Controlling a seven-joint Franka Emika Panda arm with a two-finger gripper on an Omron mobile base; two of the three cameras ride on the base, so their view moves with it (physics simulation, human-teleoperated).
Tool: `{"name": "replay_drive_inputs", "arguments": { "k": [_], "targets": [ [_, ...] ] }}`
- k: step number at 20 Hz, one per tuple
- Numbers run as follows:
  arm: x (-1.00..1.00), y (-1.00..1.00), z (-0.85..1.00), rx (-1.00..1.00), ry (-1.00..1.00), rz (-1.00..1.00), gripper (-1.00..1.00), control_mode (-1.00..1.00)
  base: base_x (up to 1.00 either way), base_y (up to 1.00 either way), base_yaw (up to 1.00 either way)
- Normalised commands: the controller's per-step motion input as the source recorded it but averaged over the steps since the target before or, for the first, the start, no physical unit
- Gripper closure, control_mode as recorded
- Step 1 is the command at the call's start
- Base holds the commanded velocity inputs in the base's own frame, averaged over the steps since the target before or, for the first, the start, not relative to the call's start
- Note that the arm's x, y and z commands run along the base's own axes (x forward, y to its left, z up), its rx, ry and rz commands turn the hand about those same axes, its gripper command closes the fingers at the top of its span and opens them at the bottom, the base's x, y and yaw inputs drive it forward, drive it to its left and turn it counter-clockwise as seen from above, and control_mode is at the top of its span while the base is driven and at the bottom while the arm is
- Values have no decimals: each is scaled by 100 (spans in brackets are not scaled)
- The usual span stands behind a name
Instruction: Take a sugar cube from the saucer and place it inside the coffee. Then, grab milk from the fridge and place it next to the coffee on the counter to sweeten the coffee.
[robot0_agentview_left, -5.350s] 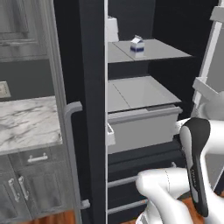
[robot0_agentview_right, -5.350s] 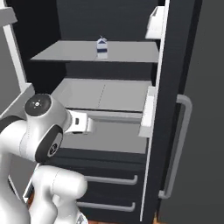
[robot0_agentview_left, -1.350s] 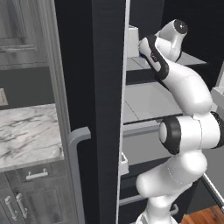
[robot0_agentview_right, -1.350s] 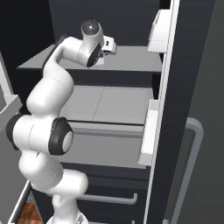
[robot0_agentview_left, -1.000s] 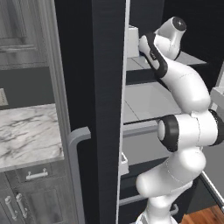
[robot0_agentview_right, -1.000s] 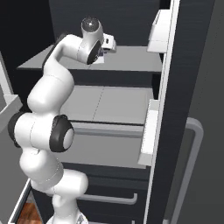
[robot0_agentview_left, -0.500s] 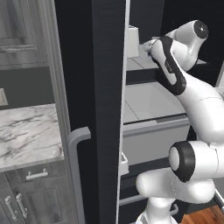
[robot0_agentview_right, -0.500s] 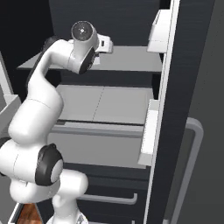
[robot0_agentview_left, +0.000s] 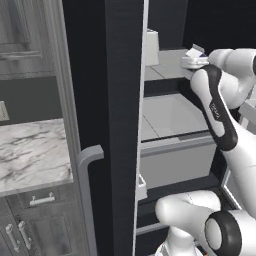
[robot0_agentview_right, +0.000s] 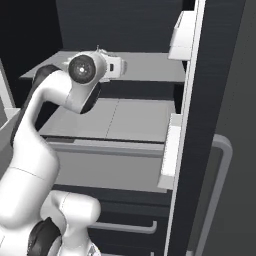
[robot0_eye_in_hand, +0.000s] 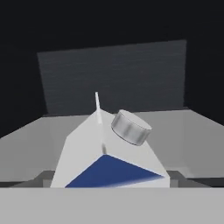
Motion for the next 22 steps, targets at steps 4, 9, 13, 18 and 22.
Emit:
{"name": "replay_drive_inputs", "arguments": {
  "k": [4,9,13,18,22],
  "targets": [
    [-100,-12,17,4,5,-6,100,-100,0,0,0],
    [-100,-7,-46,0,15,0,100,-100,0,0,0],
    [-100,0,-94,-4,28,0,100,-100,0,0,0],
    [-20,-1,-20,-1,6,3,100,100,-80,-5,45],
    [0,0,0,0,0,0,100,100,-99,-10,81]
  ]
}}
